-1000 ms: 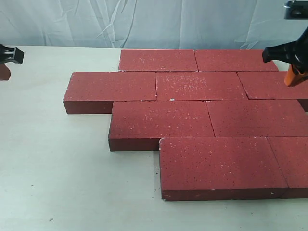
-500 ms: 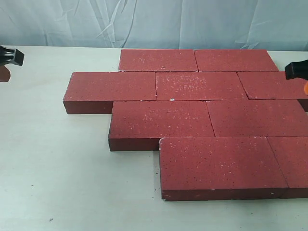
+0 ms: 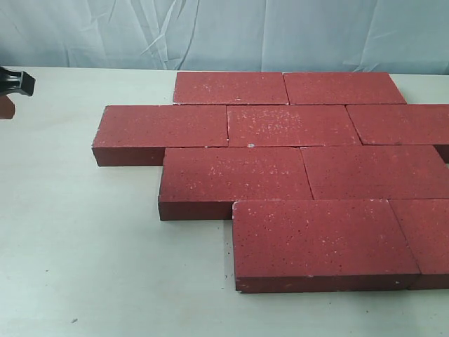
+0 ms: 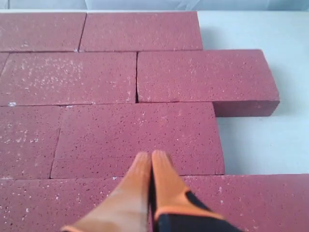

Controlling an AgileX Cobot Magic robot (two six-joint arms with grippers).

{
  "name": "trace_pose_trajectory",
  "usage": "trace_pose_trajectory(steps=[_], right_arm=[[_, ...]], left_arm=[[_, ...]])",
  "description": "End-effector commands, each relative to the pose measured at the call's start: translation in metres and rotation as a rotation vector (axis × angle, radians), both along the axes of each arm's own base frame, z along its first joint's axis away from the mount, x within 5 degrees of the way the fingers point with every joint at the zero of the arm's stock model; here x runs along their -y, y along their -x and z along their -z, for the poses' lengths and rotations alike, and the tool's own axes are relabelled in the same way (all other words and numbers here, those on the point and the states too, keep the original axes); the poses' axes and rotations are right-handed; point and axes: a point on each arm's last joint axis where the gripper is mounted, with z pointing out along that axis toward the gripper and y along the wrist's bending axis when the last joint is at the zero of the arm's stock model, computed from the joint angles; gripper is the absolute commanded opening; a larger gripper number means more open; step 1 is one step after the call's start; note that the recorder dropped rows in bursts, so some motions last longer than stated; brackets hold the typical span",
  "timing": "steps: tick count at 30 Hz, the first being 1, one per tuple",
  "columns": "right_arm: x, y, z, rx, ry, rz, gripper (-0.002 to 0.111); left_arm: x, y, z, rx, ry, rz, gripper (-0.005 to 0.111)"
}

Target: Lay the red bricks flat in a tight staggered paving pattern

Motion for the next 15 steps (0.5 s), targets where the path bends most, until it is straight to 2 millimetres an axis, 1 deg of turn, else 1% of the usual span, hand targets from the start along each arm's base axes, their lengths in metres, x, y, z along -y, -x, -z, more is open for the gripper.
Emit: trace_pose_trajectory(steps=[1, 4, 8, 11, 15], right_arm=[[0.002, 0.028, 0.002, 0.122, 0.003, 0.008, -0.001], [0.003, 0.045, 0.002, 0.194, 0.000, 0.008, -0.001], [0.003, 0.061, -0.001, 0.225, -0.001, 0.008, -0.001], [0.003, 0.069, -0.004, 0.265, -0.013, 0.007, -0.001], [0.003, 0.073, -0.006, 0.289, -0.014, 0.007, -0.001]], left_arm=[[0.002, 0.001, -0.002, 0.016, 0.000, 0.005, 0.000], [0.002, 0.001, -0.002, 0.016, 0.000, 0.005, 0.000], [0.002, 0.001, -0.002, 0.016, 0.000, 0.005, 0.000], [0.002, 0.001, -0.002, 0.016, 0.000, 0.005, 0.000], [0.002, 0.001, -0.002, 0.016, 0.000, 0.005, 0.000]])
